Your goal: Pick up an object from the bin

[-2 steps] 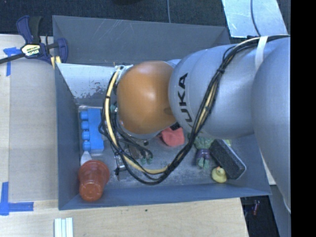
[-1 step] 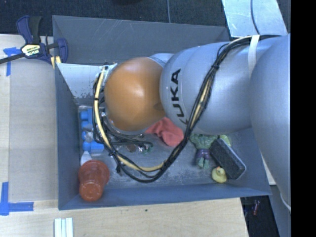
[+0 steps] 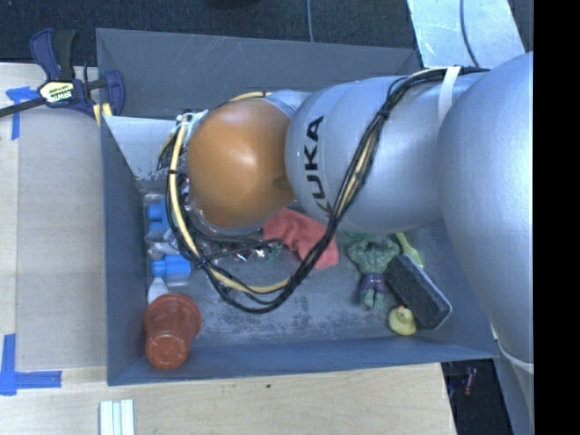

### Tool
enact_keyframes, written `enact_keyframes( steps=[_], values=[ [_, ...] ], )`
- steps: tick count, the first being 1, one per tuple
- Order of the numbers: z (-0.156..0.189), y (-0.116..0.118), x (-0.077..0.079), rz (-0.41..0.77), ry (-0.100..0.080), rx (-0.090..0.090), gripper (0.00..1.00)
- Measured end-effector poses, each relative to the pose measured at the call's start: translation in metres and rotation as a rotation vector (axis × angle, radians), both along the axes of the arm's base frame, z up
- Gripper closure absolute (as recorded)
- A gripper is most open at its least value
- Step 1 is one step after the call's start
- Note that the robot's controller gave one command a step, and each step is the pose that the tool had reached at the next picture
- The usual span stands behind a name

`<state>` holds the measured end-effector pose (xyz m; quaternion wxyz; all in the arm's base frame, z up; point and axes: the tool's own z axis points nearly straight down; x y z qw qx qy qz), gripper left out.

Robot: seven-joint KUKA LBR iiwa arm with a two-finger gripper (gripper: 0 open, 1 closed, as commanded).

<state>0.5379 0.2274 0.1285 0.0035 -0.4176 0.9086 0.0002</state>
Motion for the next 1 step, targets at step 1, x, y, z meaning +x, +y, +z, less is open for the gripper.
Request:
enact_keyframes(
  steps=[1],
  values=[
    [-0.0591,-0.0084,0.0629,0.114,-0.012,0.007,0.00]
  ],
)
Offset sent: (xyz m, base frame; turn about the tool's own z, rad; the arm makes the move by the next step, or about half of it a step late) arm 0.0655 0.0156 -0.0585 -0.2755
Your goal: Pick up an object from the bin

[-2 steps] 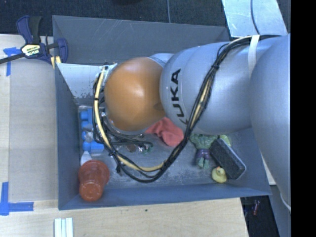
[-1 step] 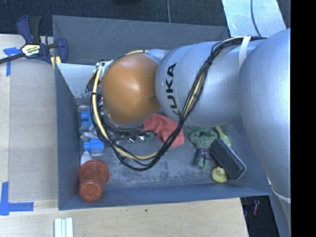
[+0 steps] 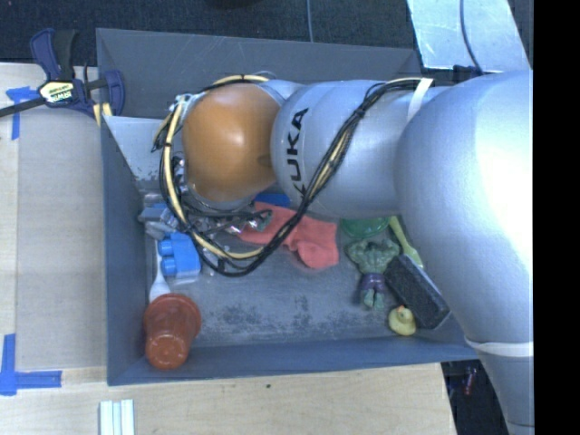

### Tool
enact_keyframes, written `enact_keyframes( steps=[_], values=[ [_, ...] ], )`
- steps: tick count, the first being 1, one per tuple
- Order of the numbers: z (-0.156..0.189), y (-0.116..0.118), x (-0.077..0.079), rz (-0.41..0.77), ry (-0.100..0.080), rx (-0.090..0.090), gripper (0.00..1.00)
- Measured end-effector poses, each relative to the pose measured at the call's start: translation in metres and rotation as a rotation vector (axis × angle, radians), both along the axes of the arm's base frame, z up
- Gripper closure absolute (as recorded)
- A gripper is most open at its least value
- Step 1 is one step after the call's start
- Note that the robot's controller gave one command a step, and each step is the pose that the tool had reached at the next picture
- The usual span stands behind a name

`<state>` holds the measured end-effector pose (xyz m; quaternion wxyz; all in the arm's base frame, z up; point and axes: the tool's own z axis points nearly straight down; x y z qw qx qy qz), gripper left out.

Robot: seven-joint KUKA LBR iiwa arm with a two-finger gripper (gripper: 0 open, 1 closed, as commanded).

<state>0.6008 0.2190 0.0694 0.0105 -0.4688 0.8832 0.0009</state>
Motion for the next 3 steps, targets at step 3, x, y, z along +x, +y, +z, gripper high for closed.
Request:
enact_keyframes(
  steps=[3],
  values=[
    [0.023,0.020,0.006,0.152,-0.002,-0.011,1.00]
  ],
)
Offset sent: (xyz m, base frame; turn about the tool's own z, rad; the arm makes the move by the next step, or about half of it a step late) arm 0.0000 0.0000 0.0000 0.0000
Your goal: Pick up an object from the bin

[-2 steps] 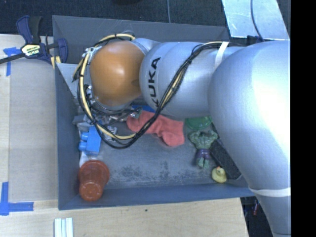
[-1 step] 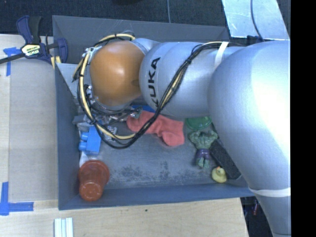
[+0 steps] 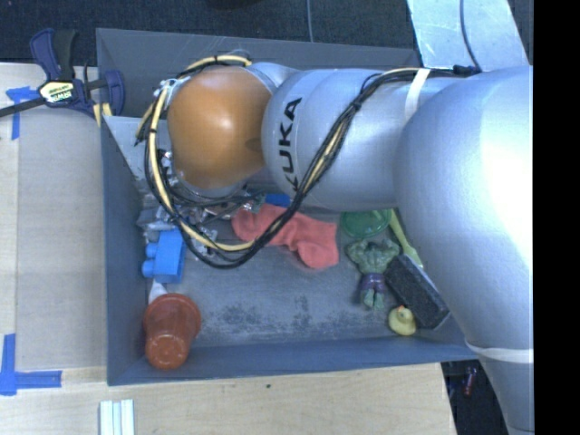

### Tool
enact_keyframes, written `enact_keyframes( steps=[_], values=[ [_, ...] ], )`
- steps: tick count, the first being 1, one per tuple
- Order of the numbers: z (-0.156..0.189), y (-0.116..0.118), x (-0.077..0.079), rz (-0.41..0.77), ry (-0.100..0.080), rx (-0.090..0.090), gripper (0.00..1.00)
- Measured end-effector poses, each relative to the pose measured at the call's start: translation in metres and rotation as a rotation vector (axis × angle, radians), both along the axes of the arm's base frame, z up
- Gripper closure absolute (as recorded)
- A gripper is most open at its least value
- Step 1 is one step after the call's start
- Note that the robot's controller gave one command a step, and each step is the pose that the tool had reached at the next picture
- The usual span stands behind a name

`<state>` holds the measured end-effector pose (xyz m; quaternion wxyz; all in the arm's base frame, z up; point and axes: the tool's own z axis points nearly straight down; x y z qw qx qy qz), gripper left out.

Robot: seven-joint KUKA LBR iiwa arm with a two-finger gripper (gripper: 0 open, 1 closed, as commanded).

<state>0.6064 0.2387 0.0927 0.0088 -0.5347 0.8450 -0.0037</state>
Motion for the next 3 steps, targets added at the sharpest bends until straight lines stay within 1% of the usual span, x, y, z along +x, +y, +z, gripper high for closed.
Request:
enact_keyframes(
  steps=[1,2,3],
  values=[
    [0.022,0.001,0.002,-0.002,-0.007,0.003,1.00],
    [0.042,0.001,0.001,-0.004,-0.006,0.005,1.00],
    [0.079,0.001,0.001,-0.006,-0.004,0.005,1.00]
  ],
)
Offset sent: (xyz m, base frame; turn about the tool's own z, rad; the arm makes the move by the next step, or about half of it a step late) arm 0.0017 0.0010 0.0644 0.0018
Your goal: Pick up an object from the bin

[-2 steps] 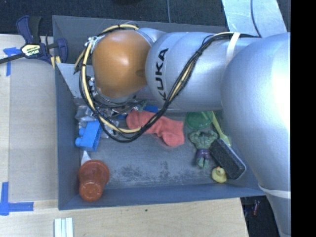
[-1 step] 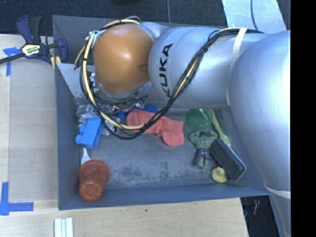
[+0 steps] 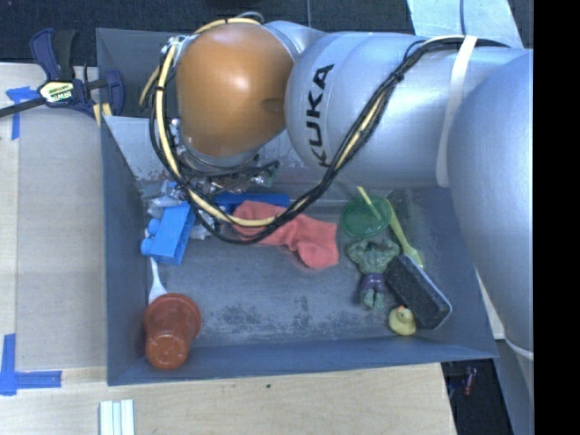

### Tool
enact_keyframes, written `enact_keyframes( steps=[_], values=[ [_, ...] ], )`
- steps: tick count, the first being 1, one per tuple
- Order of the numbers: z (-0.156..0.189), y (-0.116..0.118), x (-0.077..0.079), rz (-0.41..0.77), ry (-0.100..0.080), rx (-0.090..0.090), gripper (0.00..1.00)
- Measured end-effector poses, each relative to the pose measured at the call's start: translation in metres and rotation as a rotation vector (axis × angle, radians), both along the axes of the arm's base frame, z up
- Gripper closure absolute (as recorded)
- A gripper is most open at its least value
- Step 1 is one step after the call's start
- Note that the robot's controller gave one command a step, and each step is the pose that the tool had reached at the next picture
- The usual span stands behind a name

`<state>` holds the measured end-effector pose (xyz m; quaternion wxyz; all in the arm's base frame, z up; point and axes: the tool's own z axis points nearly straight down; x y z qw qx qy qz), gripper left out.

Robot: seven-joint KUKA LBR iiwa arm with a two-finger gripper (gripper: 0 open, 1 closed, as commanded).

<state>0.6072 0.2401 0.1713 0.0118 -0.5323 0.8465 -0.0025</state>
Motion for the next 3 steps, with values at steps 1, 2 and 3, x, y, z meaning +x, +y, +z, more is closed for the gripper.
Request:
enact_keyframes(
  steps=[1,2,3],
  values=[
    [0.022,0.001,0.002,-0.002,-0.009,0.003,1.00],
    [0.027,0.001,0.002,-0.005,-0.010,0.006,1.00],
    [0.035,0.001,0.003,-0.008,-0.012,0.009,1.00]
  ],
)
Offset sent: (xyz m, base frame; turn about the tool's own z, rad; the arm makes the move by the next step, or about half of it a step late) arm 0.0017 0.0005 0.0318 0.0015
